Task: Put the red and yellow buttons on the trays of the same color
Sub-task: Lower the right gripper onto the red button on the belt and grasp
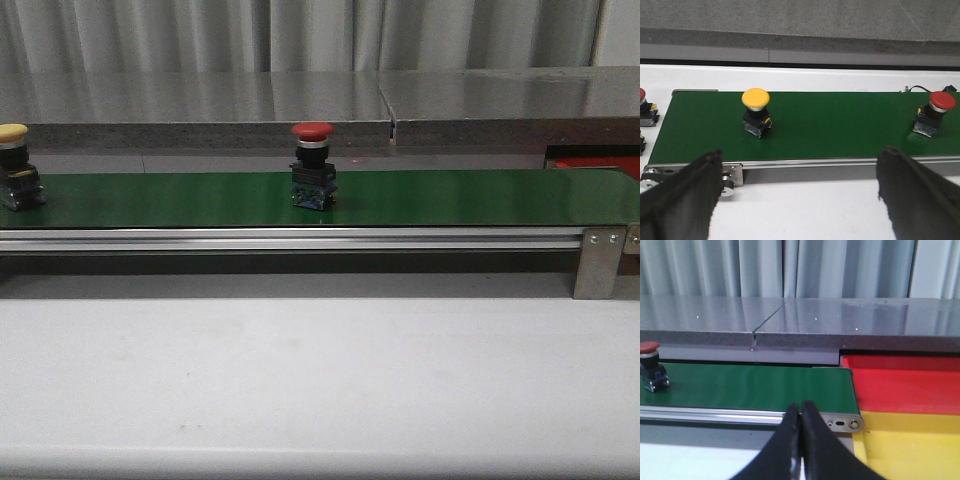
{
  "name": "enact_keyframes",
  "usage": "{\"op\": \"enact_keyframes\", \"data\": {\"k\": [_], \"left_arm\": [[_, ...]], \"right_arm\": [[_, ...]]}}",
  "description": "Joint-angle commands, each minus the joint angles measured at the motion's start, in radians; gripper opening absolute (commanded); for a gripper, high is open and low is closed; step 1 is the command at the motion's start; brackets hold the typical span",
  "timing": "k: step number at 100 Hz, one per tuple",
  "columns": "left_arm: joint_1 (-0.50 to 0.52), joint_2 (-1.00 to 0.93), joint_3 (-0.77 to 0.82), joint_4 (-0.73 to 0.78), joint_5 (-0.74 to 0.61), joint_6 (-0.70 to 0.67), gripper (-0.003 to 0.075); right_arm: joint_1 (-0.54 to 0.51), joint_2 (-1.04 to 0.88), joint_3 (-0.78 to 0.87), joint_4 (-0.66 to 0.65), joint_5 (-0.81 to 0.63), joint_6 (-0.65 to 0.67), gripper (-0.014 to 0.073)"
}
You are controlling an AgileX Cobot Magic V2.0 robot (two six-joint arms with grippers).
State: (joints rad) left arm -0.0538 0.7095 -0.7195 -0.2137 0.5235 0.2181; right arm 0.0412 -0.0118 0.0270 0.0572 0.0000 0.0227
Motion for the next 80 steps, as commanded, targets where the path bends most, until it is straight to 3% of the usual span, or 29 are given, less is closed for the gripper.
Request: {"op": "enact_keyframes", "data": {"k": [1, 20, 40, 57, 80], "left_arm": [[-0.009, -0.103, 0.068, -0.022, -0.107, -0.006, 0.0409], [-0.009, -0.218, 0.169, -0.032, -0.107, -0.011, -0.0022], [-0.009, -0.217, 0.174, -0.032, -0.127, -0.011, -0.0019], [-0.009, -0.217, 0.174, -0.032, -0.129, -0.011, -0.0019], [-0.009, -0.217, 0.174, -0.032, -0.129, -0.011, -0.0019]], "right_arm": [[0.003, -0.017, -0.030, 0.031, -0.092, 0.000, -0.0118], [0.003, -0.003, -0.138, 0.056, 0.091, 0.000, -0.0118], [0.003, 0.131, -0.366, 0.031, 0.289, -0.001, -0.0116], [0.003, 0.396, -0.560, 0.025, 0.479, -0.001, -0.0116], [0.003, 0.769, -0.746, 0.121, 0.495, -0.001, -0.0116]]}}
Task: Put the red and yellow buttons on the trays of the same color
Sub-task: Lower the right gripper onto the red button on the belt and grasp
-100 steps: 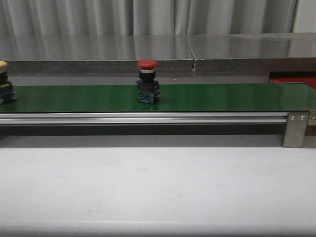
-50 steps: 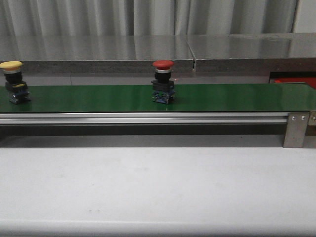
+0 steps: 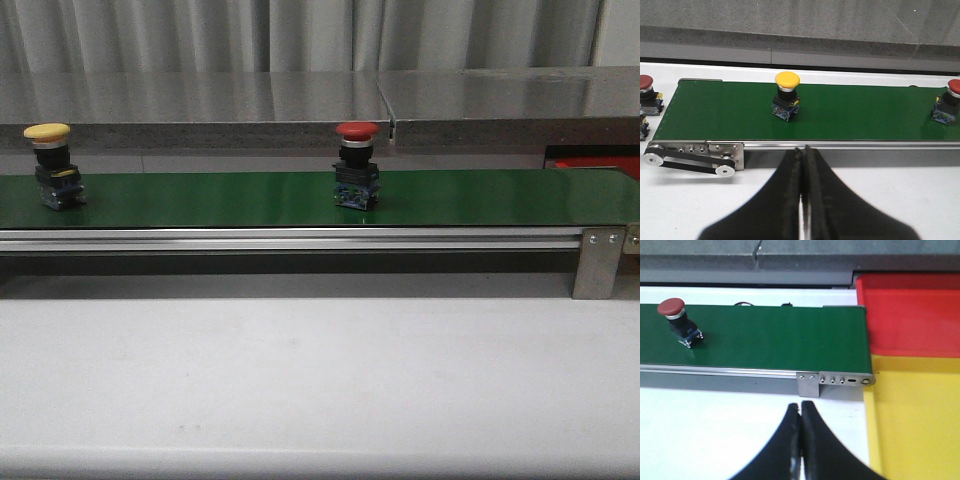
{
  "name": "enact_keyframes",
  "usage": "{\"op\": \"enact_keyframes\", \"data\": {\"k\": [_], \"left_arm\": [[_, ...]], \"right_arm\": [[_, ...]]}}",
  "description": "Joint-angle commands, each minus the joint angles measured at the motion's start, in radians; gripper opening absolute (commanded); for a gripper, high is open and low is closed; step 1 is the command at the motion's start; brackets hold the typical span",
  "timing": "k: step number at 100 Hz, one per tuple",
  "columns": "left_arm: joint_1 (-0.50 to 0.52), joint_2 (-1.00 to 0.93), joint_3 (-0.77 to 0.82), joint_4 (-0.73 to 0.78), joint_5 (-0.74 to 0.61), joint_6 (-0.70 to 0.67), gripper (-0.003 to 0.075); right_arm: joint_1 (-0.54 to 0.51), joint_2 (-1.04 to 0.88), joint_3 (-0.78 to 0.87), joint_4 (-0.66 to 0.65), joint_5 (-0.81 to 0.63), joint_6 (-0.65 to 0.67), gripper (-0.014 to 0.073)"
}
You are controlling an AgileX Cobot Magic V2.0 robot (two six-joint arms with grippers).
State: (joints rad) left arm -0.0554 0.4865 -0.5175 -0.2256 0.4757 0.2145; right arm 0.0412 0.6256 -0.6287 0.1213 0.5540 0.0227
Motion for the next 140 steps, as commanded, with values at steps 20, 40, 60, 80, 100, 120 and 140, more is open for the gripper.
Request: {"op": "enact_keyframes", "data": {"k": [20, 40, 60, 80, 100, 120, 140], "left_arm": [[-0.007, 0.006, -0.028, -0.020, -0.081, -0.007, -0.0019], [-0.007, 0.006, -0.028, -0.020, -0.081, -0.007, -0.0019], [-0.007, 0.006, -0.028, -0.020, -0.081, -0.007, -0.0019], [-0.007, 0.006, -0.028, -0.020, -0.081, -0.007, -0.0019], [-0.007, 0.006, -0.028, -0.020, -0.081, -0.007, -0.0019], [-0.007, 0.006, -0.028, -0.020, -0.081, -0.007, -0.0019], [-0.007, 0.006, -0.028, -0.020, -0.081, -0.007, -0.0019]], "right_arm": [[0.003, 0.360, -0.190, 0.105, -0.073, -0.001, 0.0033], [0.005, 0.483, -0.252, 0.192, -0.073, -0.034, 0.0503], [0.035, 0.566, -0.314, 0.195, -0.108, -0.114, 0.0596], [0.054, 0.737, -0.484, 0.196, 0.006, -0.200, 0.0596], [0.085, 0.894, -0.647, 0.196, 0.125, -0.281, 0.0596], [0.127, 1.012, -0.760, 0.195, 0.149, -0.312, 0.0596], [0.130, 1.121, -0.882, 0.194, 0.193, -0.313, 0.0596]]}}
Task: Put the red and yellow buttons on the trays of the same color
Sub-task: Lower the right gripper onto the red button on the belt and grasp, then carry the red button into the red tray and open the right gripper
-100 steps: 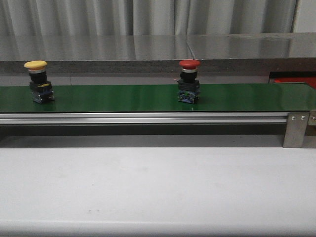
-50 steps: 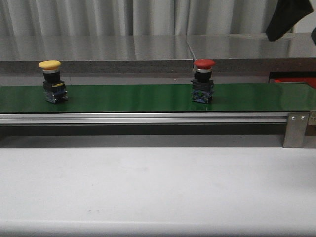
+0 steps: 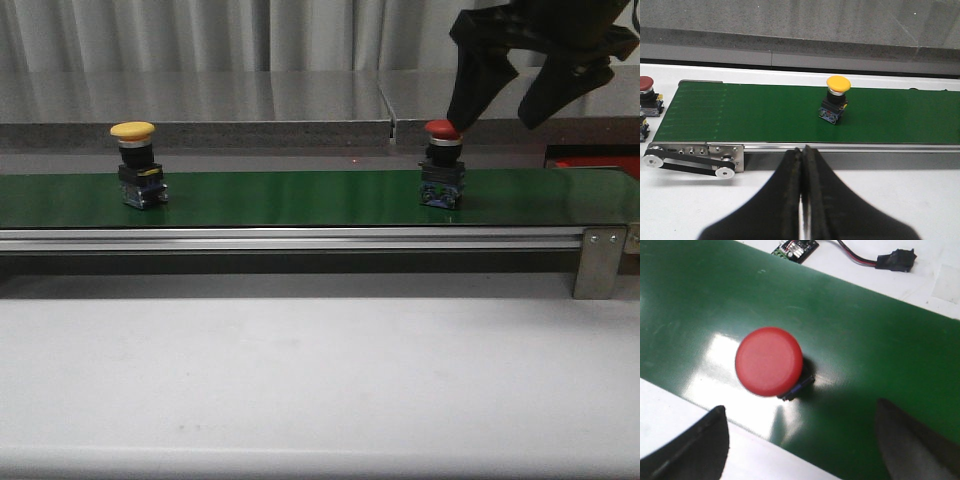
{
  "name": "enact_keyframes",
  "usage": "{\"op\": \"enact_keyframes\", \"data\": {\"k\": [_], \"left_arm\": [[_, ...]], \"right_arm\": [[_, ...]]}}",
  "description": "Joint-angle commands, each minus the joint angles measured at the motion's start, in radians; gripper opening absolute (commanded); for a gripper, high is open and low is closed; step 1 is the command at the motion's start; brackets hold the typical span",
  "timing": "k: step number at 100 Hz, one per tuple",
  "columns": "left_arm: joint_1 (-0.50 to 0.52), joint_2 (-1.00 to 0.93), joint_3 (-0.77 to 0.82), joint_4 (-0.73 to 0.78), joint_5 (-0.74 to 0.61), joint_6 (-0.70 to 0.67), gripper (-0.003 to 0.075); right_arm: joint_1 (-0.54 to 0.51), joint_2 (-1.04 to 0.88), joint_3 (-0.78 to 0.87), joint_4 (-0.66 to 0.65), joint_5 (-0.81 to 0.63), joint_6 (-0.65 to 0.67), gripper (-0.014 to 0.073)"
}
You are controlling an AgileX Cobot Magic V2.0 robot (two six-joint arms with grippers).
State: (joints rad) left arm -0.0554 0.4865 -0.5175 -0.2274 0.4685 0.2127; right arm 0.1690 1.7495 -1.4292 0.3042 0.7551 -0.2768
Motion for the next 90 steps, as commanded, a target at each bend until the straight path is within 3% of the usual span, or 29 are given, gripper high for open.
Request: {"op": "enact_keyframes", "data": {"k": [1, 24, 31, 48, 55, 71, 90], "left_arm": [[-0.007, 0.006, -0.028, -0.018, -0.074, -0.005, -0.0019], [-0.007, 0.006, -0.028, -0.018, -0.074, -0.005, -0.0019], [-0.007, 0.006, -0.028, -0.018, -0.074, -0.005, -0.0019], [-0.007, 0.006, -0.028, -0.018, -0.075, -0.005, -0.0019], [-0.007, 0.006, -0.028, -0.018, -0.075, -0.005, -0.0019], [-0.007, 0.006, -0.028, -0.018, -0.075, -0.005, -0.0019], [-0.007, 0.006, -0.028, -0.018, -0.075, -0.005, -0.0019]], "right_arm": [[0.002, 0.005, -0.086, 0.011, -0.004, -0.013, 0.0596], [0.002, 0.115, -0.193, 0.002, 0.020, -0.013, 0.0594], [0.002, 0.142, -0.214, -0.008, 0.036, -0.013, 0.0554], [-0.006, 0.161, -0.253, -0.044, 0.119, 0.016, 0.0185], [-0.018, 0.160, -0.292, -0.065, 0.159, 0.022, 0.0111], [-0.090, 0.161, -0.431, -0.117, 0.269, 0.025, 0.0106], [-0.276, 0.164, -0.530, -0.123, 0.290, 0.025, 0.0106]]}}
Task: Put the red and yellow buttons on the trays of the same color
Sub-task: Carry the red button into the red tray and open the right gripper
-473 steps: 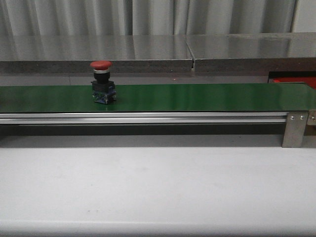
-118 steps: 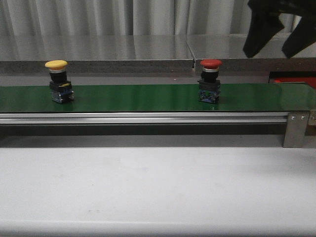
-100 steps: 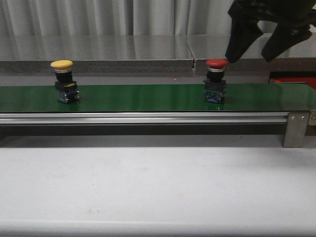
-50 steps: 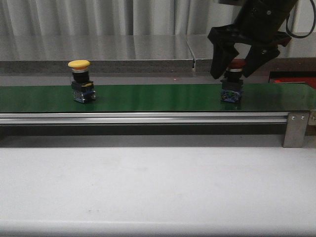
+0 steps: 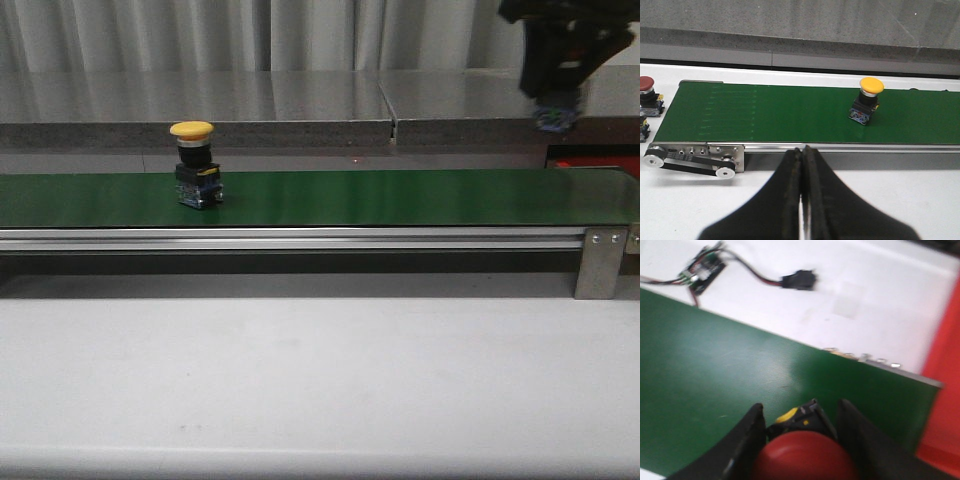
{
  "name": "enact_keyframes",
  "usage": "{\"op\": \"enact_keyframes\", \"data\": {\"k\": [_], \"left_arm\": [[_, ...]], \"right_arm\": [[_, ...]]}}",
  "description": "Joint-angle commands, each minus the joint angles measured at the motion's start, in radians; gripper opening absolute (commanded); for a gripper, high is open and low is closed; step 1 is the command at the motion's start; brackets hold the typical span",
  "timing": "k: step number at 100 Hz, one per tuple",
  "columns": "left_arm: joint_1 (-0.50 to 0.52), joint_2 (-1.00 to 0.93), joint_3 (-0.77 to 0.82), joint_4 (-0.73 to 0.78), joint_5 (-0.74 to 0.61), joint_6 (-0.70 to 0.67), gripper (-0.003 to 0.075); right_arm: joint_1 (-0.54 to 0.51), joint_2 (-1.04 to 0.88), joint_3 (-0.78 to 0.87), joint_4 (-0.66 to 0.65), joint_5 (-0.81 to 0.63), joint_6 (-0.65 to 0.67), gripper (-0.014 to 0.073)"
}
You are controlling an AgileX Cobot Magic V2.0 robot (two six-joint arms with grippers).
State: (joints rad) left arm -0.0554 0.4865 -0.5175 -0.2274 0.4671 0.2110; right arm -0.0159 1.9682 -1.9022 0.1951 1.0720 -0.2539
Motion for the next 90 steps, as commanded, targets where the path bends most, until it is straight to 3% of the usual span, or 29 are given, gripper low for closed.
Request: {"op": "enact_keyframes", "data": {"k": [1, 17, 31, 90], "left_arm": [[-0.007, 0.006, -0.028, -0.018, -0.074, -0.003, -0.0019], [-0.007, 0.006, -0.028, -0.018, -0.074, -0.003, -0.0019], [-0.007, 0.006, -0.028, -0.018, -0.074, -0.003, -0.0019], [-0.007, 0.006, -0.028, -0.018, -0.074, -0.003, -0.0019]], "right_arm": [[-0.107, -0.055, -0.059, -0.014, -0.030, 0.002, 0.0106], [-0.259, -0.045, -0.062, 0.013, -0.096, 0.002, 0.0106], [-0.323, 0.005, -0.062, 0.043, -0.151, 0.002, 0.0106], [-0.327, 0.221, -0.063, 0.091, -0.269, 0.001, 0.0106]]}}
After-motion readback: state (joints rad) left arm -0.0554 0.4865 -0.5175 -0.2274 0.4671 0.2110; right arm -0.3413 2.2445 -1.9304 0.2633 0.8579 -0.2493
